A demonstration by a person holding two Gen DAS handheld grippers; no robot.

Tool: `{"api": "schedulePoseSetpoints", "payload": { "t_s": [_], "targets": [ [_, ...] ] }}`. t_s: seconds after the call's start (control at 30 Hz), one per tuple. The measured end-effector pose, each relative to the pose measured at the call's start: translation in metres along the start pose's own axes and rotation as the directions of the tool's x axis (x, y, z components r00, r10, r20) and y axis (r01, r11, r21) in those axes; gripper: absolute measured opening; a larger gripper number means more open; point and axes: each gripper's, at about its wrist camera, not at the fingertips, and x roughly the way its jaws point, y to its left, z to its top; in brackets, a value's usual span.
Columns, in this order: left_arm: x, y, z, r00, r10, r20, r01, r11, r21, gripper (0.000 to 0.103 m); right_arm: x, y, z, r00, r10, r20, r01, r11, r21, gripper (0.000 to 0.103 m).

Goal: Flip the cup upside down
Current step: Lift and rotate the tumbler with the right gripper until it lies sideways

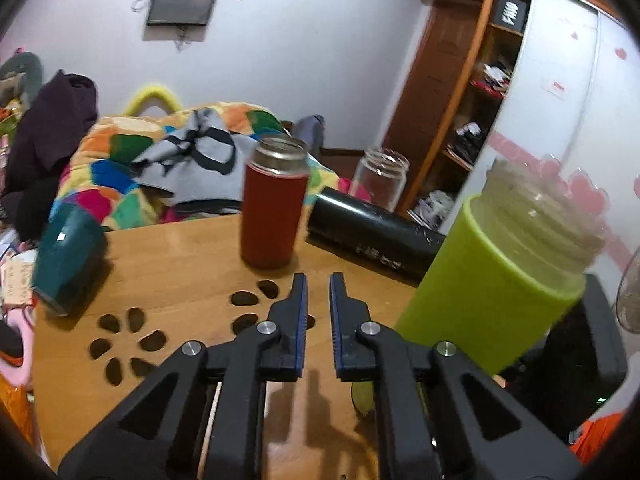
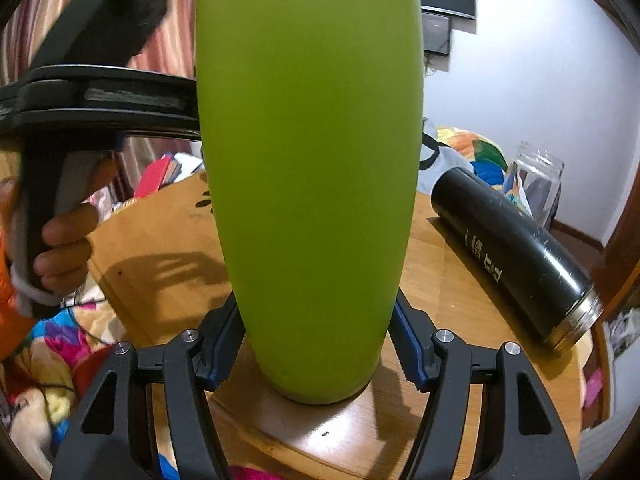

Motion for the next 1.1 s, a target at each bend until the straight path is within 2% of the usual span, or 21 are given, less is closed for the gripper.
{"api": "schedulePoseSetpoints", "payload": {
  "t_s": [0.37, 0.63, 0.97, 1.0, 1.1],
  "targets": [
    [0.002, 0.005, -0.017, 0.999, 0.004, -0.045, -0.003, 0.999, 0.039, 0.004, -0.001, 0.001, 0.005, 0.998, 0.019, -0.059, -0.024, 0.997, -0.079, 0.062],
    [-0.009, 0.012, -0.020, 1.000, -0.019, -0.016, 0.019, 1.000, 0.001, 0.004, 0.002, 0.014, 0.011, 0.995, 0.021, -0.100, -0.038, 0.986, -0.165, 0.062],
    [-0.015, 0.021, -0.020, 1.000, -0.018, 0.007, 0.019, 0.999, -0.045, 0.005, 0.003, 0.015, 0.016, 0.994, 0.030, -0.109, -0.049, 0.983, -0.175, 0.062],
    [-0.015, 0.021, -0.020, 1.000, -0.019, 0.011, 0.020, 0.999, -0.045, 0.002, 0.003, 0.016, 0.016, 0.994, 0.030, -0.105, -0.049, 0.983, -0.179, 0.062],
    [-0.010, 0.020, -0.020, 0.999, 0.050, -0.001, -0.050, 0.998, -0.027, 0.001, 0.002, 0.018, 0.017, 0.995, 0.035, -0.094, -0.052, 0.981, -0.186, 0.062]
  ]
}}
